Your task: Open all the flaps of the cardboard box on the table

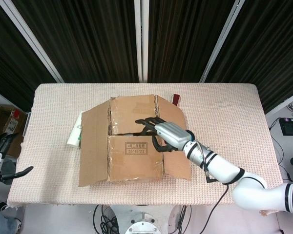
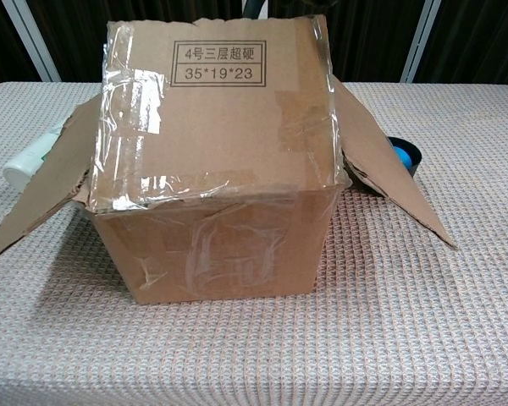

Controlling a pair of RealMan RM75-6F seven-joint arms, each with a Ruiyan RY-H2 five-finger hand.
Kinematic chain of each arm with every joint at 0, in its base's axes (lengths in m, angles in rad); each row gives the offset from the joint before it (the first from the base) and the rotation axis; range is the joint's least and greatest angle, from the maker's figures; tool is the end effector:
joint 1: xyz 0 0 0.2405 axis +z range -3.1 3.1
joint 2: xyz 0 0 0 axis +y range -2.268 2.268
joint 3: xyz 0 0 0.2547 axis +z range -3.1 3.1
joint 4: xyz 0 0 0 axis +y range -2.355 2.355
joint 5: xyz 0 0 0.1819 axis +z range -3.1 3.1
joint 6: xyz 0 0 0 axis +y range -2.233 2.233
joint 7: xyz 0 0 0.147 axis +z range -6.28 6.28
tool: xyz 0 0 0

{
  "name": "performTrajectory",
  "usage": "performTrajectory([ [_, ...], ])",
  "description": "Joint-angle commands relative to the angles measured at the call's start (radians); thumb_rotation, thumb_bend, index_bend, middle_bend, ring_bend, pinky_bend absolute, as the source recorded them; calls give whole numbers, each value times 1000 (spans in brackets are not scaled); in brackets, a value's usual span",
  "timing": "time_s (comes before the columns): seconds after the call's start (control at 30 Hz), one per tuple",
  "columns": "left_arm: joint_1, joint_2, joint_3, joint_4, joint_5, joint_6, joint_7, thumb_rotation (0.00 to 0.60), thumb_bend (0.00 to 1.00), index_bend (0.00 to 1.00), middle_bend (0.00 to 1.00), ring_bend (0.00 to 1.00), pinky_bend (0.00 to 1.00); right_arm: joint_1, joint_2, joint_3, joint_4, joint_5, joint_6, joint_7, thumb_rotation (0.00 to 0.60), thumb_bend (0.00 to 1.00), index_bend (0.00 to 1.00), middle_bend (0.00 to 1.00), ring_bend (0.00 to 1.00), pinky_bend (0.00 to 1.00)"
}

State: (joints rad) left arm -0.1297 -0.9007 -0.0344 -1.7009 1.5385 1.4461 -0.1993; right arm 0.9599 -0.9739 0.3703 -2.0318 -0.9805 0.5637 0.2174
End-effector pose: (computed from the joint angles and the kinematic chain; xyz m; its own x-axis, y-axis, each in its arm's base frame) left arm -0.2811 0.1905 0.2334 0.3370 0.0399 0.9406 0.9396 -0.0770 -0.3334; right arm -0.0186 -0.3178 0.1222 0.1172 -0.6363 0.7625 -0.8907 -0.4069 -0.2026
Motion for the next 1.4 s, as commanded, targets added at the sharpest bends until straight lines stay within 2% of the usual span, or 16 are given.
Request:
performTrajectory([
  [0.03,-1,0,-1,-4,-1,-1,2,205,0,86,120,60,178,-48,40,29,-35,-78,-26,65,600,778,0,333,0,0],
  [0.23,-2,1,-1,-15,3,1,15,204,0,86,120,60,178,-108,97,67,-91,-196,-83,219,600,778,0,334,0,0],
  [0.4,0,10,-6,-27,5,14,20,202,0,86,121,60,178,-172,132,91,-137,-346,-45,338,600,778,0,339,0,0],
  [0.53,-2,15,-7,-36,7,14,25,204,0,86,121,60,178,-207,168,88,-165,-474,-7,426,600,778,0,339,0,0],
  [0.83,-6,16,-2,-46,16,9,31,204,0,86,120,60,178,-229,241,9,-219,-725,96,563,600,778,0,345,0,0],
  [1.07,-4,18,-3,-48,18,15,31,205,0,86,120,60,178,-193,312,-86,-227,-883,135,704,600,778,0,365,0,0],
  [1.3,-11,25,-9,-51,23,17,29,206,0,86,120,60,178,-230,343,-133,-182,-908,289,725,600,778,0,365,0,0],
  [1.4,-27,33,-22,-61,29,12,31,204,0,86,120,60,178,-276,366,-146,-149,-902,373,671,600,778,0,350,0,0],
])
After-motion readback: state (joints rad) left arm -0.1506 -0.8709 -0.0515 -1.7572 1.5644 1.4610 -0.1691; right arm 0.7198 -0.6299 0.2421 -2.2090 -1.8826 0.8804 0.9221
